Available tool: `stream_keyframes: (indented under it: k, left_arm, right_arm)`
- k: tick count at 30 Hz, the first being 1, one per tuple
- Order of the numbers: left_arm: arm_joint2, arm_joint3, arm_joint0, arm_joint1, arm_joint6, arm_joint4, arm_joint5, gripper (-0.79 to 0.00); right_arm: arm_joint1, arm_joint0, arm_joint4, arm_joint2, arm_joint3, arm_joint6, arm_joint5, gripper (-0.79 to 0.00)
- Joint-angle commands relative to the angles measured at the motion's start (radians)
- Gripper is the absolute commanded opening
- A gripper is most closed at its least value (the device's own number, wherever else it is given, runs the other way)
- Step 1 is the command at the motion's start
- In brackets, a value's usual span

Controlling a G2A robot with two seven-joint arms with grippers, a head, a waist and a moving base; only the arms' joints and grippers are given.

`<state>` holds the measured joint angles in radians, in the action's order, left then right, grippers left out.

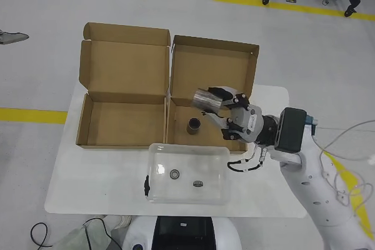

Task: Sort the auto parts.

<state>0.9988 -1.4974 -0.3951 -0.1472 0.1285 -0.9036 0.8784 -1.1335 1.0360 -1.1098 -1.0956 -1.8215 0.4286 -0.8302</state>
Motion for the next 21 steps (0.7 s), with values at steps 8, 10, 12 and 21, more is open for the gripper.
stream_keyframes:
  k: [8, 10, 12, 21]
  left_arm:
    - [0.000, 0.000, 0.000, 0.000, 0.000, 0.000, 0.000, 0.000]
    - [0.000, 0.000, 0.000, 0.000, 0.000, 0.000, 0.000, 0.000]
    - [0.000, 0.000, 0.000, 0.000, 0.000, 0.000, 0.000, 0.000]
    - [0.000, 0.000, 0.000, 0.000, 0.000, 0.000, 0.000, 0.000]
  right_arm:
    - [0.008, 0.057, -0.068, -0.039, -0.009, -0.103, 0.057, -0.785]
    - [0.010, 0.072, -0.073, -0.048, -0.004, -0.118, 0.059, -0.785]
    - [0.012, 0.094, -0.072, -0.055, -0.005, -0.127, 0.058, -0.785]
    - [0.018, 0.139, -0.084, -0.075, 0.021, -0.249, 0.089, -0.785]
